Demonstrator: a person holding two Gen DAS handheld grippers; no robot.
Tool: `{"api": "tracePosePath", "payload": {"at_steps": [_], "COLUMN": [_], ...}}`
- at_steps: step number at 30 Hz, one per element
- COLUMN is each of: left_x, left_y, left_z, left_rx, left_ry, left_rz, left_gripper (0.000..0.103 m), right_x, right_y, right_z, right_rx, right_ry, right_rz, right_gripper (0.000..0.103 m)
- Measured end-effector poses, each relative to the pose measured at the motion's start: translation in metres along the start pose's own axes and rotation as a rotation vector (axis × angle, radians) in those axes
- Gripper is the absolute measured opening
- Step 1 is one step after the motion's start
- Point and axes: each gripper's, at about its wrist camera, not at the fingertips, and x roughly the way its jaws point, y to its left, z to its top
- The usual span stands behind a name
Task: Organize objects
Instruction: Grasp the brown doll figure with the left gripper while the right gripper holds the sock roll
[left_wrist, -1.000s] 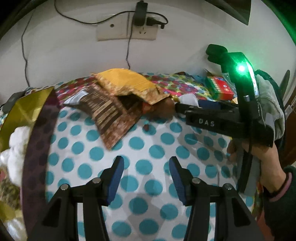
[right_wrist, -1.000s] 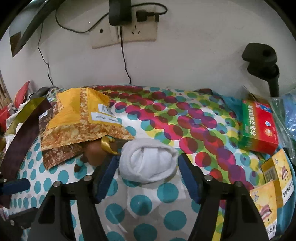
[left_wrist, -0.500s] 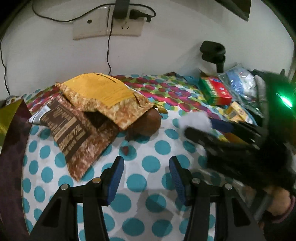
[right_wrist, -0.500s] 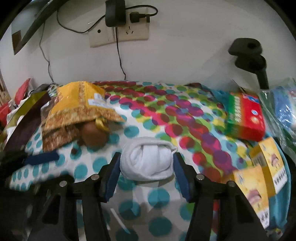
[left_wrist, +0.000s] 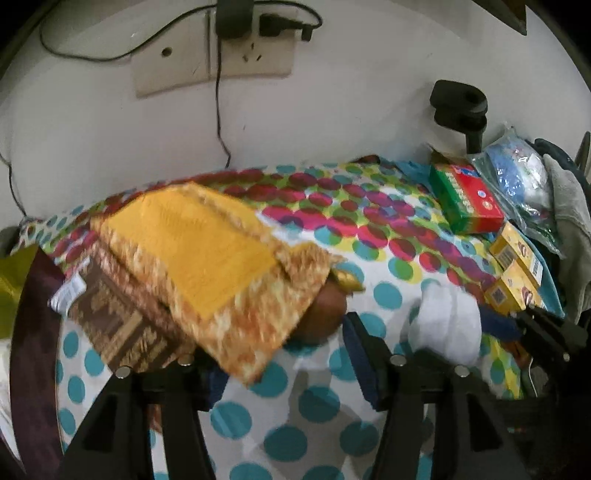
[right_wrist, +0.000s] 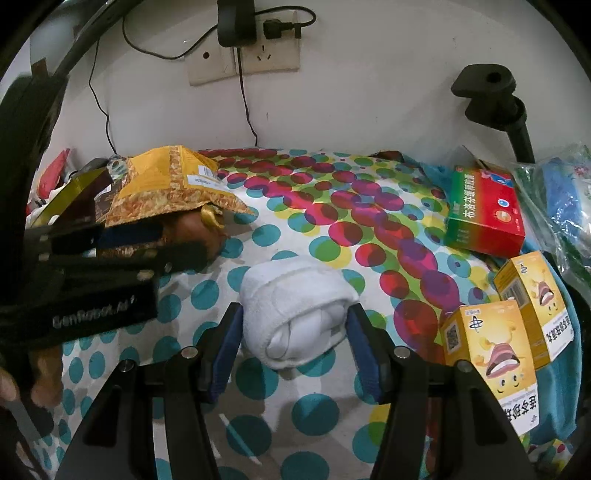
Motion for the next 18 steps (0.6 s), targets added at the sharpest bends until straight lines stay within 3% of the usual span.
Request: {"api": "tracePosePath", "payload": {"at_steps": [6, 10, 13, 18], "left_x": [0.007, 0.024, 0.031, 0.034], "left_y": [-0.011, -0.012, -0.008, -0.011], "left_z": [0.019, 0.024, 0.022, 0.019], "left_rx": [0.126, 0.124, 0.092, 0.118], "left_ry": [-0.027, 0.016, 0.020, -0.003], "left_rz": [0.014, 0.011, -0.017, -0.013], "left_gripper": [0.061, 0.063, 0.068, 0.068], "right_x": [0.000, -0.001, 0.000, 0.001], "right_y": [0.001, 0.000, 0.000, 0.002], "right_z": [0.000, 0.000, 0.000, 0.000], "right_rx": [0.009, 0.014, 0.019, 0.016], "right_ry": [0.003, 0.002, 0.003, 0.003], "right_rz": [0.002, 0.006, 0.010, 0.003], "right_gripper": [0.054, 0.054, 0.054, 0.054]}}
